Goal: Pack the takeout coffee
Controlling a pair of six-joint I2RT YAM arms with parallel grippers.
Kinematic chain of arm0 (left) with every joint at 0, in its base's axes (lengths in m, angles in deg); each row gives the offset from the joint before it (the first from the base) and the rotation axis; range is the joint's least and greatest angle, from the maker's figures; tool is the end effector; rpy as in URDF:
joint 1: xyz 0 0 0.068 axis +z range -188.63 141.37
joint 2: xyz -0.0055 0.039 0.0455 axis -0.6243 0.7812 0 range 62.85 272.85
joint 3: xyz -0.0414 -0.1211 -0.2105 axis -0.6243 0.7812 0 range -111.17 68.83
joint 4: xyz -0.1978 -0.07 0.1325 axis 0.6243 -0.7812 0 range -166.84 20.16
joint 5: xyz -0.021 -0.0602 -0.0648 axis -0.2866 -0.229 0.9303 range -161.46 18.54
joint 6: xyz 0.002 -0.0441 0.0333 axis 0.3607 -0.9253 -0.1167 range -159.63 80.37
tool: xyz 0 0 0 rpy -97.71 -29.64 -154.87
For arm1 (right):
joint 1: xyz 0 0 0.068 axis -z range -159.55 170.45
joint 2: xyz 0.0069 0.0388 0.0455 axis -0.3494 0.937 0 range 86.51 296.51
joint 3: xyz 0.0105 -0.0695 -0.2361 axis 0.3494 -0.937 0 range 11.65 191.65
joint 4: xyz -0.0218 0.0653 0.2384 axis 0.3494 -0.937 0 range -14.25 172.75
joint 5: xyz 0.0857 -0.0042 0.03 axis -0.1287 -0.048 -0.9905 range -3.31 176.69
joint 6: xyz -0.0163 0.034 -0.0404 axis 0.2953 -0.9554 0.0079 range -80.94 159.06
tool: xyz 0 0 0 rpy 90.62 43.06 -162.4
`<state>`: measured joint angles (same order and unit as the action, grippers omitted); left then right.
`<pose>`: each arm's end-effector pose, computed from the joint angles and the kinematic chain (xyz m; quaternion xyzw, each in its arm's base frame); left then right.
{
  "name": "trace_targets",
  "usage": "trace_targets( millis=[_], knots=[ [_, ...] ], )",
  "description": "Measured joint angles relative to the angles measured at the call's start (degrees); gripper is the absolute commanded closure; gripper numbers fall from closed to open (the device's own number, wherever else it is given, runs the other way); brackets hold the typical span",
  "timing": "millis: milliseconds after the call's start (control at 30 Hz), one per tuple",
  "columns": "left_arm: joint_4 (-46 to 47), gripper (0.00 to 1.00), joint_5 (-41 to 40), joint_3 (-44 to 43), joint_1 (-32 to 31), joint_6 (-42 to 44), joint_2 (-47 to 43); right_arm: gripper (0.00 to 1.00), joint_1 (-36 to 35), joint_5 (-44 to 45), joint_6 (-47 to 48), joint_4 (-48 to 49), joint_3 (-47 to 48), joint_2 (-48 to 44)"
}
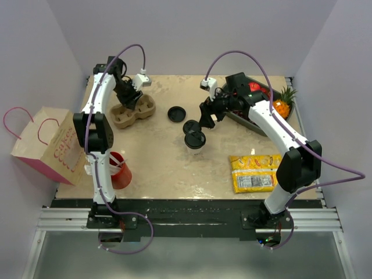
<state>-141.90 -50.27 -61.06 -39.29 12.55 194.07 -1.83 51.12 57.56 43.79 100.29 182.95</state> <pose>0.4390 -0.0187 0.2415 0.4566 0.8592 -0.1021 0.2069 0.3202 0.1549 0.3005 -0.4139 0.7905 0.2954 0.3413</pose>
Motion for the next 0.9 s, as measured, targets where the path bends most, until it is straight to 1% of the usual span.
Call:
trace_targets(
  millis=[433,600,733,800,833,900],
  knots=[
    [2.23,0.52,-0.79,0.04,0.00,-0.07,1.62,0.18,0.00,0.09,0.00,-0.04,0.00,0.00],
    [2.82,0.55,-1.11,0.39,0.02,-0.11,2.99,0.18,0.00,0.11,0.00,-0.04,0.00,0.00],
    [3.13,0.58,-1.27,0.48,0.02,-0.35,3.13,0.18,0.02,0.13,0.02,-0.07,0.00,0.00],
    [3.17,0.62,-1.27,0.48,0.02,-0.55,3.13,0.18,0.02,0.13,0.02,-0.04,0.00,0.00],
    [3.17,0.68,-1.27,0.48,0.02,-0.57,3.13,0.18,0.00,0.13,0.02,-0.04,0.00,0.00],
    [3.19,0.71,-1.27,0.48,0.02,-0.59,3.13,0.18,0.00,0.13,0.02,-0.04,0.00,0.00]
  ],
)
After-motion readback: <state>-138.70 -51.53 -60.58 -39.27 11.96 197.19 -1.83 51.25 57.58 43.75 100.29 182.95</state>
